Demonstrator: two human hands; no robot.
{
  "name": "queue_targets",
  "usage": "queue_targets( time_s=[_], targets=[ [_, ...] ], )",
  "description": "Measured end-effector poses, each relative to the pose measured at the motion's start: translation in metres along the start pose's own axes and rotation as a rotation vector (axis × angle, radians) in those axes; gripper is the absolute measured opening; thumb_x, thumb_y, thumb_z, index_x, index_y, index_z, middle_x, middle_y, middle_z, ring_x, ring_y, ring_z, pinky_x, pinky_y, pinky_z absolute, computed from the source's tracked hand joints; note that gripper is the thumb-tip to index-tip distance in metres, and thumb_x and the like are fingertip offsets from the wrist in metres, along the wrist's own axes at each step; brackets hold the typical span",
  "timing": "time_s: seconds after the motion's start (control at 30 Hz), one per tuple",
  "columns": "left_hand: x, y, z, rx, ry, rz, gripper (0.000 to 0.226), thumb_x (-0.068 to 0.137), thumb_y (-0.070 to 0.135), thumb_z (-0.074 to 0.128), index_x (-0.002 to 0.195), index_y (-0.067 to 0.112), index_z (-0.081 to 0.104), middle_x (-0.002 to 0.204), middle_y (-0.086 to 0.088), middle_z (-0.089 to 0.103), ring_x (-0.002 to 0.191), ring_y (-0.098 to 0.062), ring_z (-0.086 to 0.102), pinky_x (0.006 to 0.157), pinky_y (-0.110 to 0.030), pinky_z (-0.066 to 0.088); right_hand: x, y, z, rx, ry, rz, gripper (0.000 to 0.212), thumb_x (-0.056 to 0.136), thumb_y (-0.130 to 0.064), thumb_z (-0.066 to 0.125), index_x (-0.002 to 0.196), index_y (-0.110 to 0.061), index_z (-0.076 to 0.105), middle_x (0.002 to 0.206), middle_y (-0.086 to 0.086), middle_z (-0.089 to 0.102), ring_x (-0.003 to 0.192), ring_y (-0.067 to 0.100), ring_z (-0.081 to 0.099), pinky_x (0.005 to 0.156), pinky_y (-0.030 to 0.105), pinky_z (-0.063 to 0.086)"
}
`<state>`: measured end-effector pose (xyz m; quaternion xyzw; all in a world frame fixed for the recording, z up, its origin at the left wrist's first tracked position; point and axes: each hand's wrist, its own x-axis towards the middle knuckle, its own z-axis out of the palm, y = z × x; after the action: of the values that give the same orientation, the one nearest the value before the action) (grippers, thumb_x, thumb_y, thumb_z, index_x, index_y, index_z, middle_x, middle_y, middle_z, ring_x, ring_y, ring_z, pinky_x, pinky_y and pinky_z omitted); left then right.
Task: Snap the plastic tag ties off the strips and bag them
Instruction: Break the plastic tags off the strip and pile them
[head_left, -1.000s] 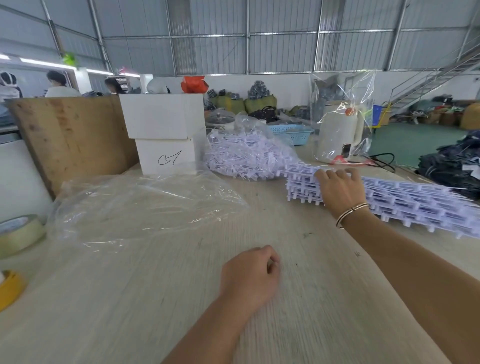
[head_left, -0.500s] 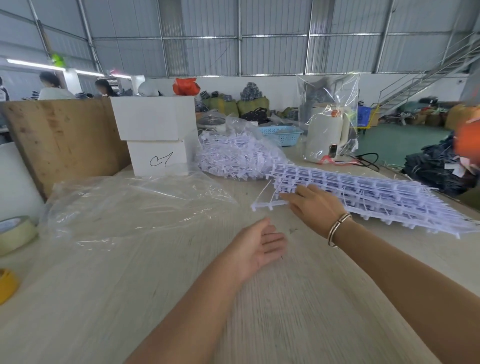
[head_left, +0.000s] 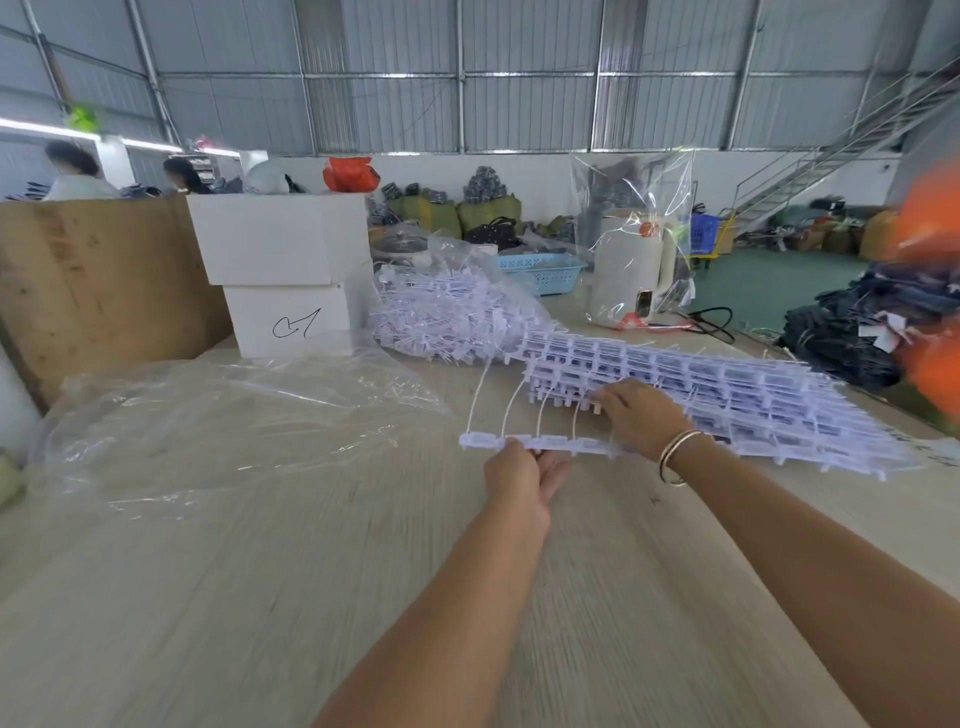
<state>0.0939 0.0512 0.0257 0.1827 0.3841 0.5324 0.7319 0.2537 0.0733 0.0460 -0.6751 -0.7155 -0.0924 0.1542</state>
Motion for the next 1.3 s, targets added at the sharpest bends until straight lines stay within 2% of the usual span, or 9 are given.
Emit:
queue_targets(
  time_s=[0.23,0.4,0.53,0.6,0.7,0.8,0.97,1.07,1.3],
  targets=[
    [-0.006,0.013,-0.012,0.046,0.194,0.126,0.034,0.103,0.022,0.033,0.120,-0.002,0.050,0.082,-0.013,0.059,0.063,-0.018,0.058,0.051,-0.028,0.057,0.007,0.018,-0.004,0.049,-0.045,-0.055,0.041,0.102,-0.023,0.030,0.142,-0.017,0.038,0.146,0.004,0.040,0.134,0.019,0.033,0.108,0.028,0.018],
    [0.014,0.050,-0.051,0.488,0.447,0.214,0.033,0.101,0.012,0.035,0.120,-0.006,0.055,0.109,-0.022,0.064,0.075,-0.030,0.063,0.065,-0.036,0.052,-0.004,0.046,0.002,-0.130,-0.190,-0.059,0.039,0.101,-0.040,0.029,0.137,-0.037,0.043,0.153,-0.013,0.026,0.140,0.014,0.025,0.116,0.038,0.020],
    [0.011,0.063,-0.075,0.674,0.388,0.358,0.033,0.098,0.017,0.035,0.114,-0.003,0.056,0.108,-0.022,0.061,0.093,-0.036,0.061,0.080,-0.040,0.050,-0.010,0.029,0.000,-0.192,-0.165,-0.097,0.041,0.100,-0.042,0.027,0.127,-0.031,0.055,0.136,-0.007,0.052,0.130,0.018,0.041,0.109,0.041,0.031],
    [0.010,0.077,-0.081,0.844,0.368,0.438,0.032,0.097,0.015,0.035,0.100,-0.001,0.061,0.111,-0.026,0.062,0.102,-0.039,0.060,0.085,-0.041,0.048,-0.014,0.013,-0.008,-0.253,-0.021,-0.118,0.041,0.099,-0.041,0.027,0.098,-0.023,0.064,0.097,0.000,0.065,0.100,0.020,0.056,0.089,0.039,0.044],
    [0.010,0.107,-0.088,1.106,0.242,0.544,0.031,0.097,0.015,0.035,0.081,0.007,0.060,0.083,-0.024,0.063,0.072,-0.031,0.057,0.065,-0.034,0.042,-0.022,-0.012,-0.017,-0.079,0.167,-0.063,0.038,0.098,-0.035,0.036,0.077,-0.015,0.060,0.067,0.004,0.052,0.068,0.023,0.050,0.060,0.032,0.039],
    [0.002,0.117,-0.098,1.377,-0.101,0.522,0.031,0.098,0.022,0.037,0.070,0.015,0.050,0.063,-0.004,0.050,0.056,-0.017,0.045,0.058,-0.029,0.032,-0.026,-0.039,-0.022,0.279,0.213,0.019,0.030,0.095,-0.023,0.043,0.072,-0.017,0.059,0.070,0.009,0.062,0.066,0.027,0.055,0.059,0.033,0.042],
    [-0.017,0.107,-0.101,1.701,-0.421,0.380,0.033,0.101,0.020,0.035,0.068,0.020,0.040,0.064,0.001,0.046,0.048,-0.004,0.044,0.052,-0.019,0.035,-0.035,-0.094,-0.009,0.569,-0.034,-0.048,0.021,0.097,-0.021,0.048,0.109,-0.013,0.064,0.096,0.004,0.064,0.079,0.014,0.054,0.070,0.022,0.038],
    [-0.023,0.098,-0.099,1.856,-0.422,0.431,0.032,0.102,0.025,0.033,0.072,0.022,0.045,0.072,-0.002,0.051,0.067,-0.018,0.050,0.067,-0.028,0.037,-0.046,-0.114,0.009,0.745,-0.193,-0.029,0.027,0.097,-0.021,0.047,0.116,-0.010,0.062,0.101,0.003,0.063,0.078,0.008,0.054,0.070,0.017,0.041],
    [-0.035,0.067,-0.106,1.926,-0.087,0.772,0.028,0.099,0.024,0.032,0.076,0.017,0.047,0.077,-0.004,0.056,0.084,-0.029,0.055,0.068,-0.033,0.028,-0.058,-0.114,0.013,0.832,-0.293,-0.037,0.024,0.092,-0.018,0.056,0.068,-0.016,0.056,0.068,0.002,0.053,0.060,0.008,0.043,0.056,0.018,0.033]
  ],
)
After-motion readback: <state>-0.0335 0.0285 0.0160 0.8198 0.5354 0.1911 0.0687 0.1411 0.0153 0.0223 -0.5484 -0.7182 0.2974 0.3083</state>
